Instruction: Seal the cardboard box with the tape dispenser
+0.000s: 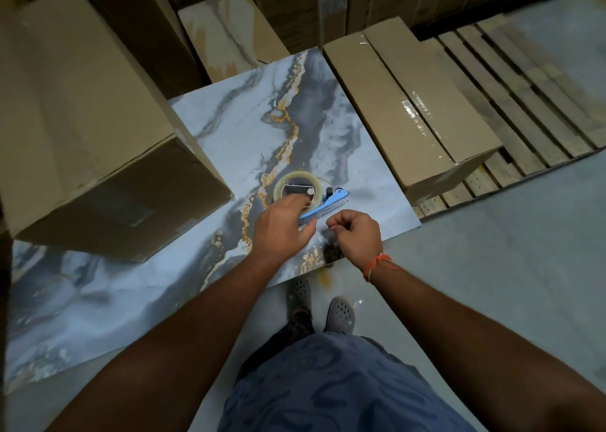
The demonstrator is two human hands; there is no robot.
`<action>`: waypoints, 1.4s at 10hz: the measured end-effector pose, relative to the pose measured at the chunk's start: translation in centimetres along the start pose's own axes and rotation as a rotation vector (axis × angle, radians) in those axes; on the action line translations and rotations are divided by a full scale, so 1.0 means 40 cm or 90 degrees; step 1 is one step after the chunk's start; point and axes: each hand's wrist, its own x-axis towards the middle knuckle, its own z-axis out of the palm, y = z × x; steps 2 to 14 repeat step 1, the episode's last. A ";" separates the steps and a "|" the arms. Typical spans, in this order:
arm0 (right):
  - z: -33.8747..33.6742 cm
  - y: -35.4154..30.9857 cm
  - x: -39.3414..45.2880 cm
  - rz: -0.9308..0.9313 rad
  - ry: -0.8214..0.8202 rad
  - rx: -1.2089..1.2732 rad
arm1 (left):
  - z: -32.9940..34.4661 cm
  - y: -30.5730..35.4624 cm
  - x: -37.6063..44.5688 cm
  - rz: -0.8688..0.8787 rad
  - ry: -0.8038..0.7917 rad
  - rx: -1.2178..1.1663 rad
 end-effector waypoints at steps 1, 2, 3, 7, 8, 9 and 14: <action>0.020 -0.015 0.002 -0.078 -0.012 -0.043 | -0.011 0.002 -0.013 -0.023 0.065 -0.015; 0.020 -0.015 0.002 -0.078 -0.012 -0.043 | -0.011 0.002 -0.013 -0.023 0.065 -0.015; 0.020 -0.015 0.002 -0.078 -0.012 -0.043 | -0.011 0.002 -0.013 -0.023 0.065 -0.015; 0.020 -0.015 0.002 -0.078 -0.012 -0.043 | -0.011 0.002 -0.013 -0.023 0.065 -0.015; 0.020 -0.015 0.002 -0.078 -0.012 -0.043 | -0.011 0.002 -0.013 -0.023 0.065 -0.015; 0.020 -0.015 0.002 -0.078 -0.012 -0.043 | -0.011 0.002 -0.013 -0.023 0.065 -0.015; 0.020 -0.015 0.002 -0.078 -0.012 -0.043 | -0.011 0.002 -0.013 -0.023 0.065 -0.015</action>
